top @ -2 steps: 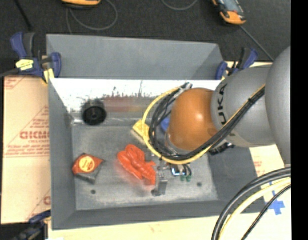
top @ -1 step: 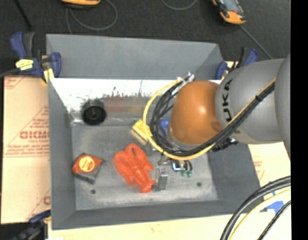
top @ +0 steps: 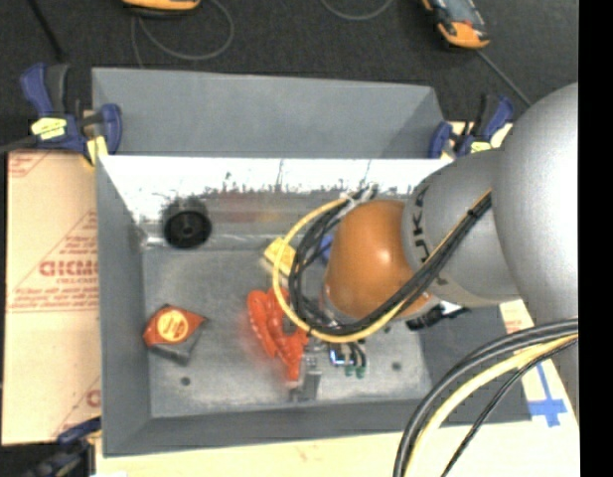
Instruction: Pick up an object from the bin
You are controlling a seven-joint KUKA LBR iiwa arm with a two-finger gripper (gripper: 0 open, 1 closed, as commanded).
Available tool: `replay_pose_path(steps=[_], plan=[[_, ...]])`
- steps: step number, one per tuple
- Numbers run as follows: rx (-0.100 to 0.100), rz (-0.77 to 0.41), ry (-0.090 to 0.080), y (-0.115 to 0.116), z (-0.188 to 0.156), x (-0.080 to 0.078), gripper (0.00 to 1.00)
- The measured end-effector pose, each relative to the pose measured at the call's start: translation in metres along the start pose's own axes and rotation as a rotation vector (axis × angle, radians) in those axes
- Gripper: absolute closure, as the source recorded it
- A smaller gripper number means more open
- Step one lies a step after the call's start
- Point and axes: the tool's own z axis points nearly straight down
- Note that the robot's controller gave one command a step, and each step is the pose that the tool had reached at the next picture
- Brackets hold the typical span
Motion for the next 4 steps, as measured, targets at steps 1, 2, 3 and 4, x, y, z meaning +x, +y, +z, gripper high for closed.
replay_pose_path(steps=[1, 2, 3, 4], plan=[[0.0, -0.04, -0.001, 0.011, 0.002, 0.019, 1.0], [0.0, -0.04, -0.001, 0.011, 0.002, 0.019, 1.0], [0.0, -0.039, 0.001, 0.011, -0.001, 0.02, 1.0], [0.0, -0.038, 0.001, 0.011, -0.017, 0.019, 1.0]])
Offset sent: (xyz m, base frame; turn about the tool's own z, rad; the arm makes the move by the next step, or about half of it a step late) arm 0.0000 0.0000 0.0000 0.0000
